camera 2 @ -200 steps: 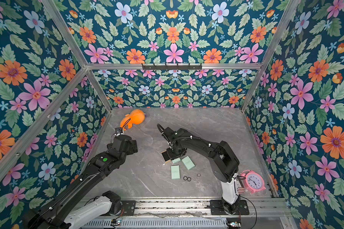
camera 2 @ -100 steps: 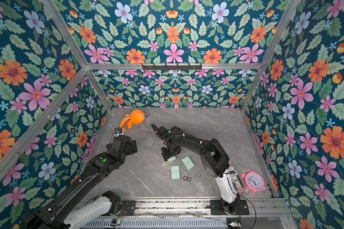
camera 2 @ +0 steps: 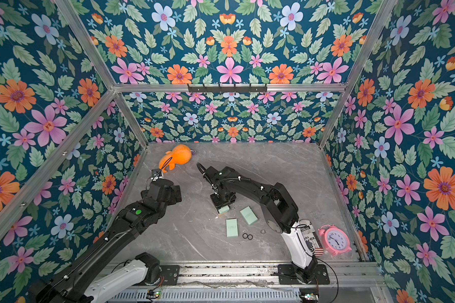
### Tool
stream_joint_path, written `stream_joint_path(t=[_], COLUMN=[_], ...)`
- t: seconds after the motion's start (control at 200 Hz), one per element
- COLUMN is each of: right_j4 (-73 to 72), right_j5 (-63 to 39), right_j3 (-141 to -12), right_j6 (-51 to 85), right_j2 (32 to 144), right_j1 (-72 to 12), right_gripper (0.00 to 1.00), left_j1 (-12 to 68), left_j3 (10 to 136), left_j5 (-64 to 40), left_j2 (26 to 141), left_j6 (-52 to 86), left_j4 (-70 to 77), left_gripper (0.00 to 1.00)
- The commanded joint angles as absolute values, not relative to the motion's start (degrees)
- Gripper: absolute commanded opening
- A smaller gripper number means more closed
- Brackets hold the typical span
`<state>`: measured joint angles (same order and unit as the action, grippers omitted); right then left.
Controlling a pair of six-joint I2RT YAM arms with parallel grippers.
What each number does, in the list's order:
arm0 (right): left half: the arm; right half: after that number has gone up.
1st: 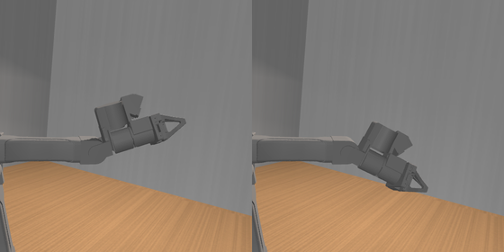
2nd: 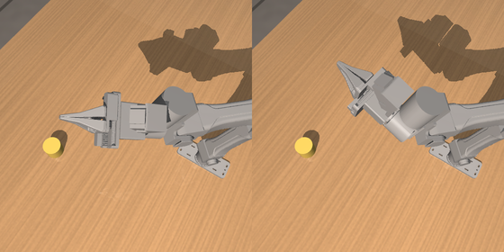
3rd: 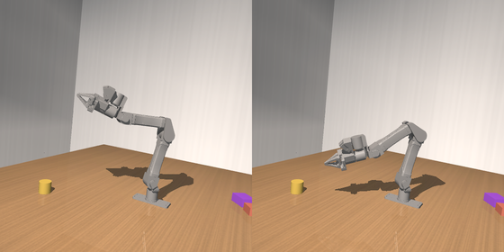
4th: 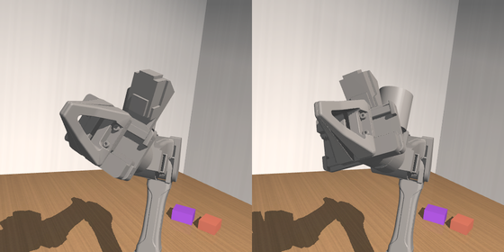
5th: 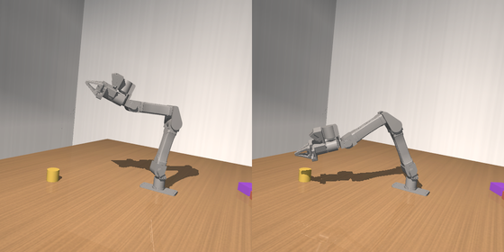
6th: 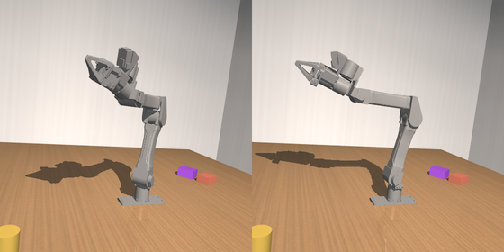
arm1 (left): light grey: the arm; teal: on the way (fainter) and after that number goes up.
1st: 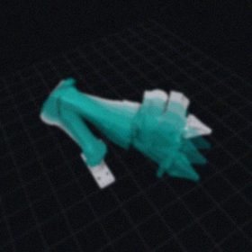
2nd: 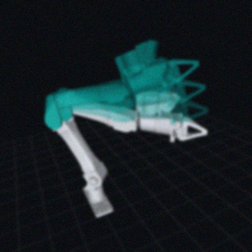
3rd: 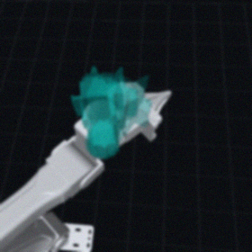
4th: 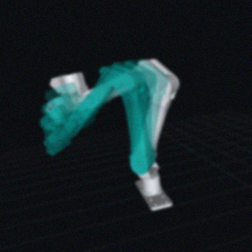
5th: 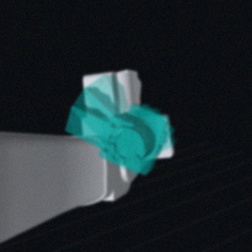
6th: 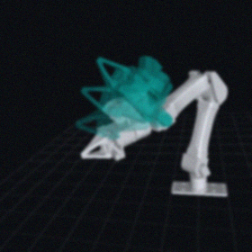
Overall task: Take the rings out of the lift-off lid box
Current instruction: Close the lid on the jewelry box.
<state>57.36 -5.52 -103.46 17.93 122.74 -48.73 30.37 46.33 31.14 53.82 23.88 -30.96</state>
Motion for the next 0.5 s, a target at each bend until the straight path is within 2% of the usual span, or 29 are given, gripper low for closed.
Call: stream_joint_path(t=[0.0, 0.495], right_j4=[59.5, 61.07], right_j5=[-3.33, -2.43], right_j3=[-103.91, -106.65], right_j6=[20.6, 22.24], right_j2=[122.93, 124.8], right_j1=[-48.92, -49.91], right_gripper=[0.35, 0.34], left_j1=[30.32, 30.23], left_j3=[46.32, 46.32], left_j5=[31.9, 31.82], left_j2=[53.57, 53.6], left_j6=[23.55, 23.57], left_j4=[-31.86, -31.9], left_gripper=[0.99, 0.99])
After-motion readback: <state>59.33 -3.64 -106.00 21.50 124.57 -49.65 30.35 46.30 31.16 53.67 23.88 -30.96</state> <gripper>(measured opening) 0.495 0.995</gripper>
